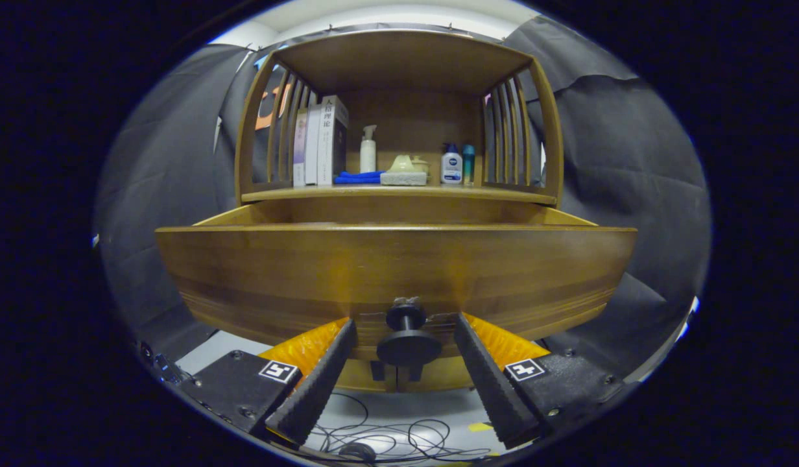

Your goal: Pull open the drawer, take out the items inside it, and place them on the countertop above the cabinet.

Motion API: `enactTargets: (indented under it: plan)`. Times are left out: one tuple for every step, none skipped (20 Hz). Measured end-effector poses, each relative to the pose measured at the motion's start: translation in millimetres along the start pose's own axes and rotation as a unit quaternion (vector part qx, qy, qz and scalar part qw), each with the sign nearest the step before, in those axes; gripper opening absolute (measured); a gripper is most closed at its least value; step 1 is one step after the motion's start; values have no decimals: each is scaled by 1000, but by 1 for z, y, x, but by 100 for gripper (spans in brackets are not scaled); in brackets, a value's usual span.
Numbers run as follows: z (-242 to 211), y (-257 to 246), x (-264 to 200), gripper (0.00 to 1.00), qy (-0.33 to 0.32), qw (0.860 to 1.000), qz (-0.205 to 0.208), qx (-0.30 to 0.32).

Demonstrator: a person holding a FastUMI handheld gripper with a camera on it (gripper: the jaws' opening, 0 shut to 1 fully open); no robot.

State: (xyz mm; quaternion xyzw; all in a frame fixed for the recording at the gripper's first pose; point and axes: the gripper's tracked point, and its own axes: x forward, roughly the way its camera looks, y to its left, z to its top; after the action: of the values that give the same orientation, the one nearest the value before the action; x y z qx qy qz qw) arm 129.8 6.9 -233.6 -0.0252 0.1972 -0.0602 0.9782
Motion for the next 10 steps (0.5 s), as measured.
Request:
enactTargets:
  plan:
    - [2,0,5,100,2,1000,1,-3]
    - [5,-1,11,100,3,1000,0,-5]
    - [9,0,17,100,4,1000,-1,-6]
    - [15,1,23,100,2,1000,-1,-5]
    - [21,1,30,100,-2,1000,-3,-4]
    - [19,3,34,100,10,1000,-4,-4]
    - [19,3,38,100,8,1000,-8,-6]
    - [22,4,44,100,9,1000,-12,-10]
    - [25,5,50,100,12,1000,-13,-13]
    - [27,7,56,100,9,1000,-14,-12]
